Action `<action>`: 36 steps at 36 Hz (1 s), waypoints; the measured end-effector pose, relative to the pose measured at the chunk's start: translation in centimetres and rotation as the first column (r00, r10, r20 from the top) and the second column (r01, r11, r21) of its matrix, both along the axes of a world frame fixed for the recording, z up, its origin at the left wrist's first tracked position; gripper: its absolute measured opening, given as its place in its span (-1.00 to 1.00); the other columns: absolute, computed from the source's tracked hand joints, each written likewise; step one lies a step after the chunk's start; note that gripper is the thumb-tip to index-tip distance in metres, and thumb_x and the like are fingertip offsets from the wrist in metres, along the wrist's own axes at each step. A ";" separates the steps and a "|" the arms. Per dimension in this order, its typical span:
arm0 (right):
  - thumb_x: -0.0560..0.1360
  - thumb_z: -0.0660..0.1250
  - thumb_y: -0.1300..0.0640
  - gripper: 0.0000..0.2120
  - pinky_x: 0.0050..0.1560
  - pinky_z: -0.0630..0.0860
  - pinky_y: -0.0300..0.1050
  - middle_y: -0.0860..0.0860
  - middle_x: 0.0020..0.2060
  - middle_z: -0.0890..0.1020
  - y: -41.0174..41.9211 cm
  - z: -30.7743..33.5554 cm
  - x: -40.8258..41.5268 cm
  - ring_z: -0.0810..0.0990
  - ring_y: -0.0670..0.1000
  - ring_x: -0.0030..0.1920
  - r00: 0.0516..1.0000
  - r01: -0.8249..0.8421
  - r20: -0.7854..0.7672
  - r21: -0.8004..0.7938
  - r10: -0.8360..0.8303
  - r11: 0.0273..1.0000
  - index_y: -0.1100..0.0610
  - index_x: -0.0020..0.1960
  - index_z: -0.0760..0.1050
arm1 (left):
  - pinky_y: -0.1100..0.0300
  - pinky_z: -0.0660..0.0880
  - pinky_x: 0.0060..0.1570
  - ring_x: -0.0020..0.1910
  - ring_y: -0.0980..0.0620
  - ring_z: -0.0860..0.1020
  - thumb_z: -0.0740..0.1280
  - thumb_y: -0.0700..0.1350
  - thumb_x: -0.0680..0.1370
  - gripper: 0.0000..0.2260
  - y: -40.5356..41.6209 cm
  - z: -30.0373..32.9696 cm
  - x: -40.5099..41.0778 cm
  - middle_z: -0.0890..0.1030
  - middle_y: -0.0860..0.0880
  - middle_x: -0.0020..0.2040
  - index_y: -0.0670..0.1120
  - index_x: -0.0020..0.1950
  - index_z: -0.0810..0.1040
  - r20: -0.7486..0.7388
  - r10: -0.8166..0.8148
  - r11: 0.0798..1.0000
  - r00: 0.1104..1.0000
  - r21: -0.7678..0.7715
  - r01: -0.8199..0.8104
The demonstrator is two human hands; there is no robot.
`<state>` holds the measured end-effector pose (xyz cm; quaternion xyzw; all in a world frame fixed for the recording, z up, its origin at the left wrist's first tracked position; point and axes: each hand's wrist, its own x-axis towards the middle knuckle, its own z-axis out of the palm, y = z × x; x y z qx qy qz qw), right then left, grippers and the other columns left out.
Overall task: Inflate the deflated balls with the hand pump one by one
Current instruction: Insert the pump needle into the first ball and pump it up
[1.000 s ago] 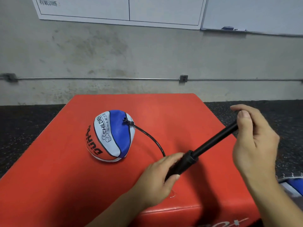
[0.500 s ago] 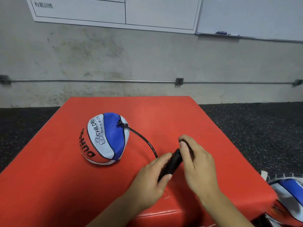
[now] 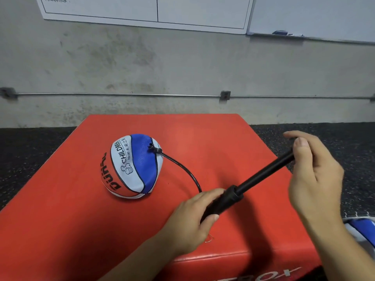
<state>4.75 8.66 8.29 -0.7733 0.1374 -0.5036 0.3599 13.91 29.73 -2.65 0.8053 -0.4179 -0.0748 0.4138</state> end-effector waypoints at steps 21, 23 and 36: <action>0.67 0.08 -0.18 -0.70 -0.02 0.55 0.04 -0.21 -0.07 0.64 5.7 -7.1 3.6 0.63 -0.10 -0.06 0.929 -0.142 -0.358 -0.110 0.094 0.984 -0.15 0.22 0.53 | -0.07 0.56 0.26 0.21 0.04 0.60 0.32 -0.17 0.60 -0.50 0.4 -0.2 0.3 0.59 0.15 0.21 0.15 0.52 0.37 -0.047 0.065 0.996 0.997 -0.056 -0.067; 0.67 0.08 -0.18 -0.70 -0.04 0.54 0.04 -0.20 -0.08 0.64 5.6 -7.1 3.7 0.62 -0.08 -0.08 0.932 -0.130 -0.352 -0.111 0.084 0.985 -0.16 0.21 0.53 | -0.06 0.55 0.28 0.23 0.06 0.60 0.32 -0.17 0.60 -0.49 0.3 -0.1 0.3 0.59 0.16 0.23 0.16 0.53 0.37 -0.052 0.058 0.997 0.997 -0.055 -0.061; 0.70 0.15 -0.02 -0.73 -0.17 0.41 -0.04 -0.13 -0.25 0.58 1.5 0.0 1.4 0.50 -0.11 -0.27 0.998 -0.023 -0.059 -0.095 0.018 0.995 -0.01 0.16 0.61 | -0.04 0.53 0.33 0.30 0.12 0.57 0.33 -0.17 0.62 -0.46 0.5 0.0 0.2 0.60 0.18 0.26 0.24 0.54 0.35 -0.032 0.001 1.000 0.999 -0.016 -0.001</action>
